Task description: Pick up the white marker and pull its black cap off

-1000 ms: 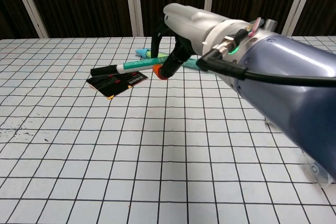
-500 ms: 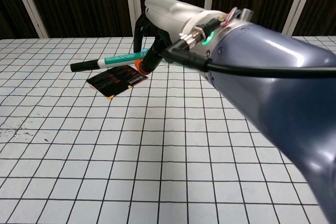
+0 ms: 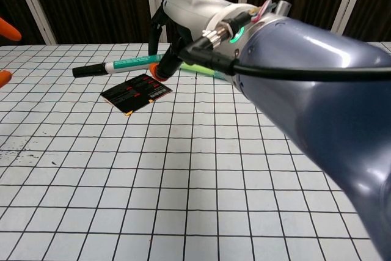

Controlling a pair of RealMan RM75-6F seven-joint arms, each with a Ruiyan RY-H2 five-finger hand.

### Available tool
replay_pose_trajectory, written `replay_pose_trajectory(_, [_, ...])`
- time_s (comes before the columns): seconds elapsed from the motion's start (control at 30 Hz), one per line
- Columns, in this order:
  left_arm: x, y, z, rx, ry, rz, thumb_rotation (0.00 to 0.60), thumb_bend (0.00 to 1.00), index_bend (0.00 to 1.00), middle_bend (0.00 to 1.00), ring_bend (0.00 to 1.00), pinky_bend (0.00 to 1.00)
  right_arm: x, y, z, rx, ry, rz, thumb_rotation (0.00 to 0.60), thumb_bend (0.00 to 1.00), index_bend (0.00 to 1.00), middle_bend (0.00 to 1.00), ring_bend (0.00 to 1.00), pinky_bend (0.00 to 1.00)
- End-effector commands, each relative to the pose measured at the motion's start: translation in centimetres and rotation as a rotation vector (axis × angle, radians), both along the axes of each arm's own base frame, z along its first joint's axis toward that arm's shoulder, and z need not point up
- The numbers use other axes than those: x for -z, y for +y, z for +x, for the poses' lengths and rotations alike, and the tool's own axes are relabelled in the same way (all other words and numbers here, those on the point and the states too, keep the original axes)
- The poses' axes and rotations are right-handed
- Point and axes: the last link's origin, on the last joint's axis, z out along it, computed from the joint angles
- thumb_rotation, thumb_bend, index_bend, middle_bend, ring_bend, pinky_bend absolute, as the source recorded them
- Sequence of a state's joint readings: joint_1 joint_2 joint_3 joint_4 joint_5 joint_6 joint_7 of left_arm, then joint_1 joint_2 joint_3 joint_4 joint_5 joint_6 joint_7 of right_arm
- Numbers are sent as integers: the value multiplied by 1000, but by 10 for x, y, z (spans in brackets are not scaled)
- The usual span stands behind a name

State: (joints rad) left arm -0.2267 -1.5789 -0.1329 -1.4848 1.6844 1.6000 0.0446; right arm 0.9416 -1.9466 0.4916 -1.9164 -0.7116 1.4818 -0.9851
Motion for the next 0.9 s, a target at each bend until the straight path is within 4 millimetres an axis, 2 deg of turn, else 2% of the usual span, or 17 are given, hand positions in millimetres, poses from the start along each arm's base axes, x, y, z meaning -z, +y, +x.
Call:
replay_pose_trajectory(0.03, [8,3,3,6,-5,-10,600,452,370,307,34,82,-1,0,1,0,-4,0,600,419,684,34,78,0])
replay_pose_trajectory(0.43, [38,10,23,76,-54,-35,600,432,410,303,34,82,-5,1,1,0,-21,4,600,419,684,34,78,0])
replay_pose_trajectory(0.63, [45,12,33,104,-79,-28,600,432,426,289,34,82,-7,1,-2,3,-27,6,600,418,684,34,78,0])
replay_pose_trajectory(0.9, [46,13,42,135,-101,-3,600,432,439,289,34,82,-7,0,-5,7,-35,10,600,418,684,34,78,0])
